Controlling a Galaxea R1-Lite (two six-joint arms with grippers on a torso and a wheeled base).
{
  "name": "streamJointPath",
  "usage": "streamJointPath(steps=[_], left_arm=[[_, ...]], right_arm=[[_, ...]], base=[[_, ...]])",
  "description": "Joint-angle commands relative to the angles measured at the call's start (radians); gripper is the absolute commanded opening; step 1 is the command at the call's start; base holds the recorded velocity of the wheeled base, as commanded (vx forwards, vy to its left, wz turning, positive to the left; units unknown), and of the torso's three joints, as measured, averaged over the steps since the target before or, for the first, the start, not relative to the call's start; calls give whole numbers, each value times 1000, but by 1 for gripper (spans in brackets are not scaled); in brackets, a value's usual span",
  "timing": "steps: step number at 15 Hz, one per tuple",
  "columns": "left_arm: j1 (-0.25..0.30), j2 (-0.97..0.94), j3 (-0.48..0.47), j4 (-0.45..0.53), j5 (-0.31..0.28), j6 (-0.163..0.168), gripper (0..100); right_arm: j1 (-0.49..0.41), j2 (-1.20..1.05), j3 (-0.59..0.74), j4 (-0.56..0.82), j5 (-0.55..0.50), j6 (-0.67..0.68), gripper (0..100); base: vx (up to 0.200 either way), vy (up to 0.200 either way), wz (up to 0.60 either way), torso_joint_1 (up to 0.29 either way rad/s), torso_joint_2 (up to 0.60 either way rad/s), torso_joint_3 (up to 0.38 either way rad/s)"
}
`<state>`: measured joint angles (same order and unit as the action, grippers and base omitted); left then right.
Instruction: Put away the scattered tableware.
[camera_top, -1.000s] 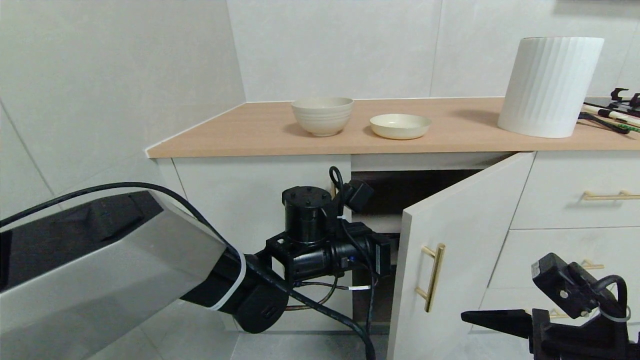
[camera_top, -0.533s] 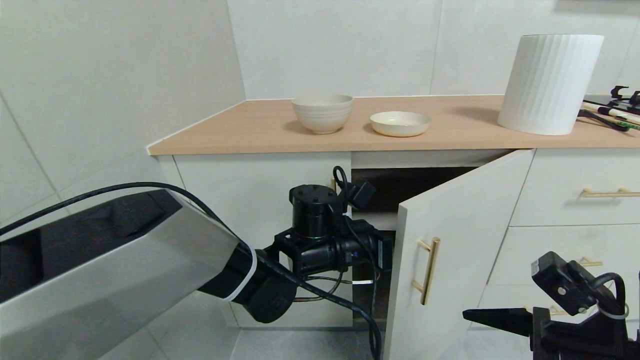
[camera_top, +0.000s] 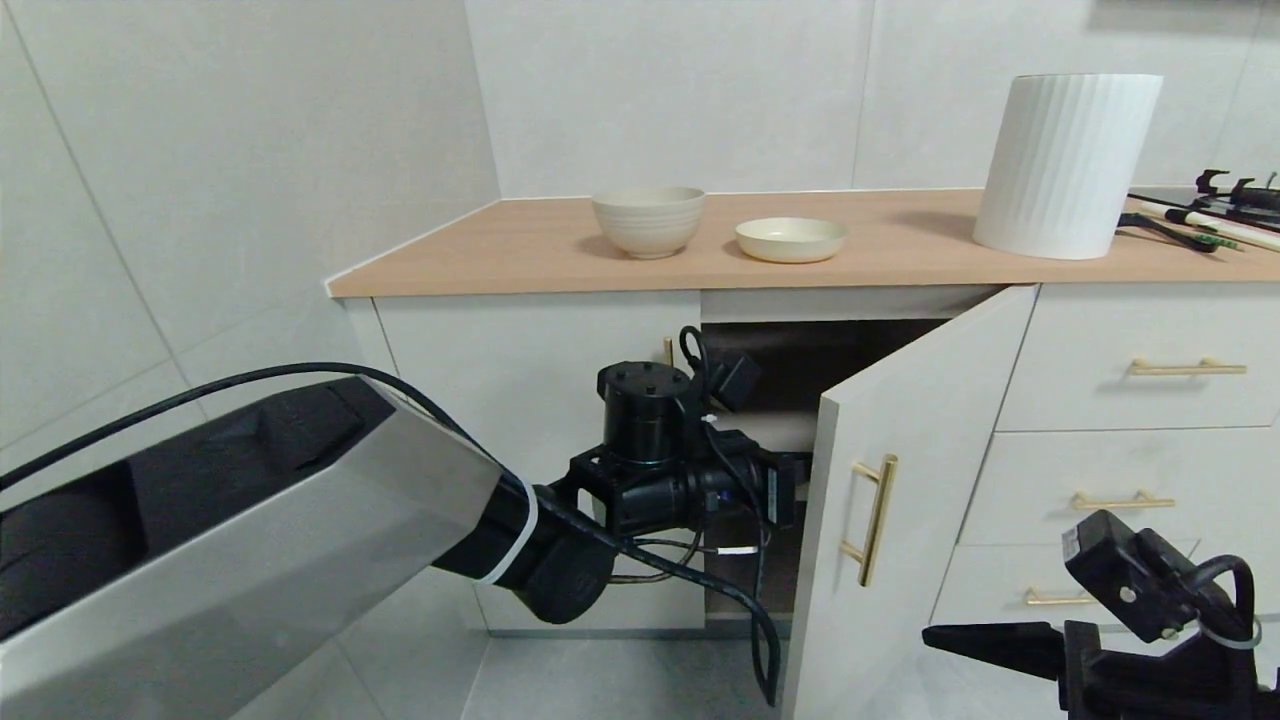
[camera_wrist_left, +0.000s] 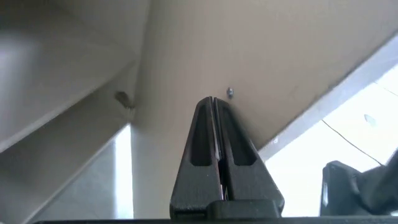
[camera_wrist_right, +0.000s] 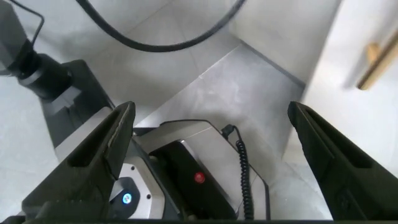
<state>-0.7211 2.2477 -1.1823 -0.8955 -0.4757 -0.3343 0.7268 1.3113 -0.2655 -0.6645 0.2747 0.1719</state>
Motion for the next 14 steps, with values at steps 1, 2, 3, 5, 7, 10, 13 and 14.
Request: streamJointPath(steps=[1, 2, 3, 5, 7, 10, 13, 14], left_arm=[[-23, 7, -5, 1, 26, 0, 0], [-41, 4, -11, 1, 45, 0, 0], [-57, 1, -23, 3, 48, 0, 0], [-115, -37, -30, 13, 49, 1, 0], [-232, -112, 12, 20, 46, 4, 0], [-242, -189, 116, 7, 45, 8, 0], [-103, -257, 210, -2, 51, 6, 0], [-103, -257, 210, -2, 51, 6, 0]], right_arm=[[6, -4, 0, -1, 1, 0, 100], [17, -9, 0, 0, 1, 0, 100], [25, -18, 0, 0, 1, 0, 100], [49, -60, 9, -1, 3, 1, 100], [120, -149, 12, 2, 26, 1, 100], [149, -234, 0, 75, 83, 1, 100], [144, -227, -21, 86, 78, 4, 100], [144, -227, -21, 86, 78, 4, 100]], base=[[0, 0, 0, 0, 0, 0], [0, 0, 0, 0, 0, 0], [0, 0, 0, 0, 0, 0], [0, 0, 0, 0, 0, 0], [0, 0, 0, 0, 0, 0], [0, 0, 0, 0, 0, 0], [0, 0, 0, 0, 0, 0], [0, 0, 0, 0, 0, 0]])
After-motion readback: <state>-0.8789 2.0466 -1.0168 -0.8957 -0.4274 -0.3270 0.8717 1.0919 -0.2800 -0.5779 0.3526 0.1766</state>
